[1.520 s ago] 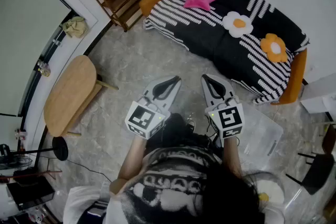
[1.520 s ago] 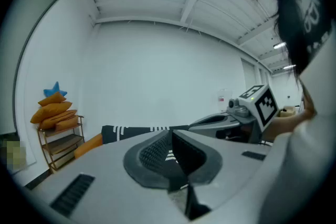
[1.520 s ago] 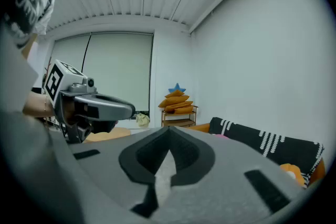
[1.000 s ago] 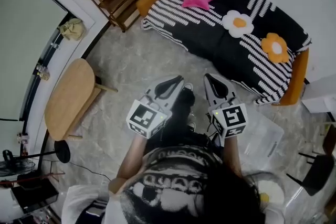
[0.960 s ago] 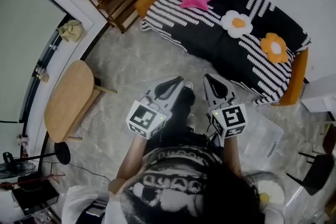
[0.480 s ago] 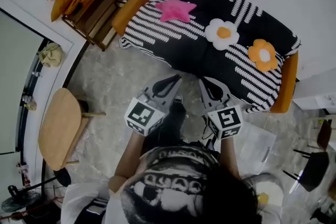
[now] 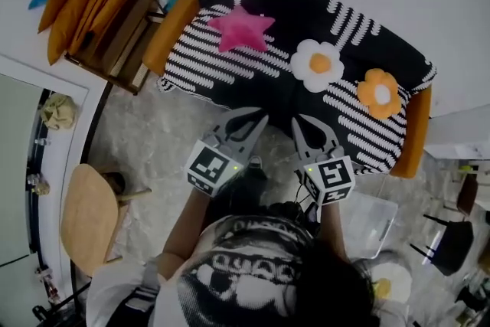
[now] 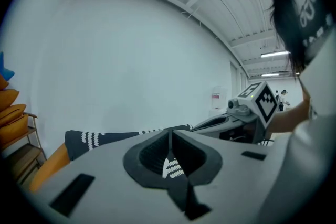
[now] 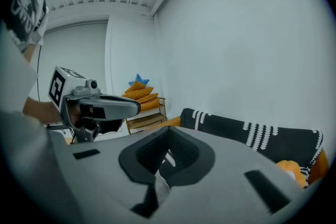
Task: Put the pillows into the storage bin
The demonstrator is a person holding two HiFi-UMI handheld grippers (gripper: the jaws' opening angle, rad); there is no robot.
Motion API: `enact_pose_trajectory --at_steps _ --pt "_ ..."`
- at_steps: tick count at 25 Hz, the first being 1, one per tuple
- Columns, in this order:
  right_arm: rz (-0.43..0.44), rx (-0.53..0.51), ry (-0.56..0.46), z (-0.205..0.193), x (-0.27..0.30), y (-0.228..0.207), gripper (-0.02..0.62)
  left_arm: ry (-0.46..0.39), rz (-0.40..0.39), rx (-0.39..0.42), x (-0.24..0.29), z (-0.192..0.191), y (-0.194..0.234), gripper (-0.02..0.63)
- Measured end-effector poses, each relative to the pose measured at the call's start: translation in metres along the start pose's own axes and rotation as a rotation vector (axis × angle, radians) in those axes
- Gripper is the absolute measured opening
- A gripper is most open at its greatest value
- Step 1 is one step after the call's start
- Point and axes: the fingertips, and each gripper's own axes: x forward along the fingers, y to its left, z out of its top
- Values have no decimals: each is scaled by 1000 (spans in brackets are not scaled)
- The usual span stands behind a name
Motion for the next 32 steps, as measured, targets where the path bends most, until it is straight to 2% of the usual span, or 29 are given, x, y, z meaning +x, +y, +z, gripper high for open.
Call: enact_pose_trajectory --at_steps 7,12,20,23,26,32 --pt "-47 -7 56 1 30 -25 5 2 -8 -24 27 1 46 20" --pt "-38 5 55 6 52 -41 5 20 33 -46 32 -6 69 20" --pt "69 3 90 2 127 -67 5 34 145 -69 49 -22 130 20" --pt "120 -14 106 6 170 -86 5 24 187 -90 68 -22 161 20" --pt "162 -23 135 7 214 -109 5 18 240 -73 91 -23 199 20" --pt "237 38 247 -35 296 -164 6 59 300 -55 146 -19 262 21"
